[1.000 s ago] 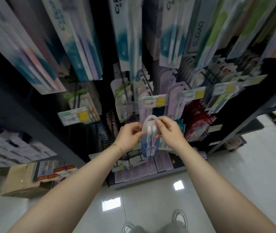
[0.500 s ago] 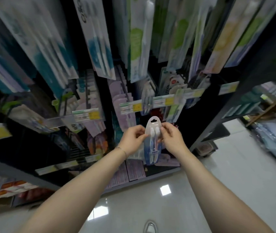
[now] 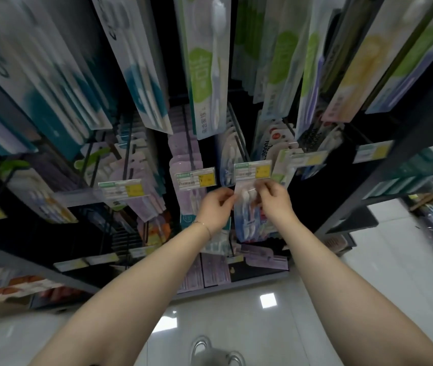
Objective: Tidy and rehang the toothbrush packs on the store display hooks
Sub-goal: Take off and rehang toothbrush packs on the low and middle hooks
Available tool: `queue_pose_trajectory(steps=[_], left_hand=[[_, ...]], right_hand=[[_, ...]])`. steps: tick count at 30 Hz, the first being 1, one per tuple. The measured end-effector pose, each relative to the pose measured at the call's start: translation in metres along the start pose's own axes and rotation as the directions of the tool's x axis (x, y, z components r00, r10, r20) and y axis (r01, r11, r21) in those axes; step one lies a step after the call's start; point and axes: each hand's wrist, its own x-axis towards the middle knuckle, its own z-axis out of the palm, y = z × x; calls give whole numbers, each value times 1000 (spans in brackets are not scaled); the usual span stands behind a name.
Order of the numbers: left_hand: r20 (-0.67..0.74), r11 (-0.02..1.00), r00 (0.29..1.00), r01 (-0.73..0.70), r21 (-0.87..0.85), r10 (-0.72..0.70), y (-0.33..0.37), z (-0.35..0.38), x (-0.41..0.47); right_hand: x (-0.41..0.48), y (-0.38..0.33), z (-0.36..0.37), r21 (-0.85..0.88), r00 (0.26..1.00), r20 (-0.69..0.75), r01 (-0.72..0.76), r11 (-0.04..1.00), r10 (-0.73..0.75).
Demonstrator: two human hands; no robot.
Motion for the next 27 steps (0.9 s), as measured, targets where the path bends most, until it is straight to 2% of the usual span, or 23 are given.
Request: queue_pose_trajectory(steps=[5, 9, 13, 21, 24, 26, 27], left_hand=[[-24, 998, 1000, 20, 59, -18, 6, -2, 12], [-21, 994, 998, -65, 90, 67, 6, 0, 14], [-50, 992, 991, -119, 32, 120, 5, 4, 13], [-112, 998, 992, -59, -10, 57, 3, 5, 15], [-86, 999, 996, -30, -24, 28, 8, 1, 14], [-95, 999, 995, -15, -38, 12, 15, -2, 18], [-118, 999, 993, -2, -42, -3, 17, -2, 23]], right_hand=[[12, -8, 5, 71, 997, -68, -21, 997, 25], [13, -10, 6, 100, 990, -139, 34, 994, -20], [14, -7, 7, 97, 977, -199, 93, 991, -73], [17, -12, 8, 57, 976, -203, 93, 994, -80], [19, -14, 10, 40, 980, -195, 51, 998, -42], [24, -21, 15, 154, 984, -177, -3, 988, 30], [29, -27, 18, 301, 980, -163, -61, 952, 115]])
